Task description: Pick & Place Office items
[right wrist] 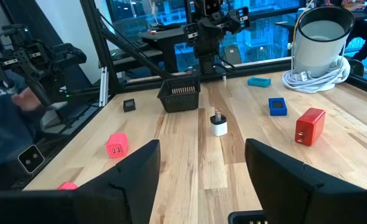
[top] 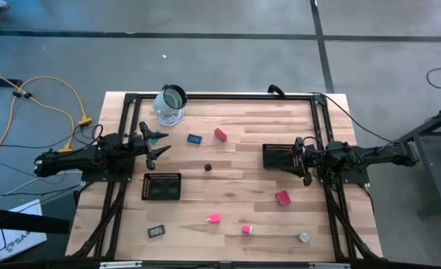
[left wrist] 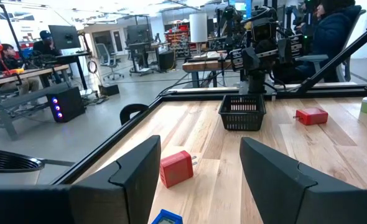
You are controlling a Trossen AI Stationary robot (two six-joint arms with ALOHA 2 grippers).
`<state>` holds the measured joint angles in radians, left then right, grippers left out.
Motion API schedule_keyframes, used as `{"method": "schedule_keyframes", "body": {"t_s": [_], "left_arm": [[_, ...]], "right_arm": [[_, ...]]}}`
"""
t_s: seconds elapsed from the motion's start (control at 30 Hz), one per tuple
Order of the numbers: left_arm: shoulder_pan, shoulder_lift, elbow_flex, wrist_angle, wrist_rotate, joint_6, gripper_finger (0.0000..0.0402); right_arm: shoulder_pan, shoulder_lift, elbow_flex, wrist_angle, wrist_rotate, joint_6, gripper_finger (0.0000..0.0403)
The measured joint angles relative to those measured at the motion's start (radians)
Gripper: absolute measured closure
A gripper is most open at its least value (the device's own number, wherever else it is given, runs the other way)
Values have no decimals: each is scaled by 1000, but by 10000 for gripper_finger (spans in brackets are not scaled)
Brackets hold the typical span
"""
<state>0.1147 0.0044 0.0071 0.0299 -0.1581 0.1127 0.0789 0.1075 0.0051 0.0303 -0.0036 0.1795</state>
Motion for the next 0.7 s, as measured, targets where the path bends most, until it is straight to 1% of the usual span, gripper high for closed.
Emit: {"method": "schedule_keyframes", "body": {"t_s": [0.4, 0.7], "left_arm": [[0, 0, 0, 1, 0, 0, 186], [0, 0, 0, 31, 0, 0, 186]], "right_arm": [[0, 0, 0, 0, 0, 0, 180], [0, 0, 0, 0, 0, 0, 180]]}}
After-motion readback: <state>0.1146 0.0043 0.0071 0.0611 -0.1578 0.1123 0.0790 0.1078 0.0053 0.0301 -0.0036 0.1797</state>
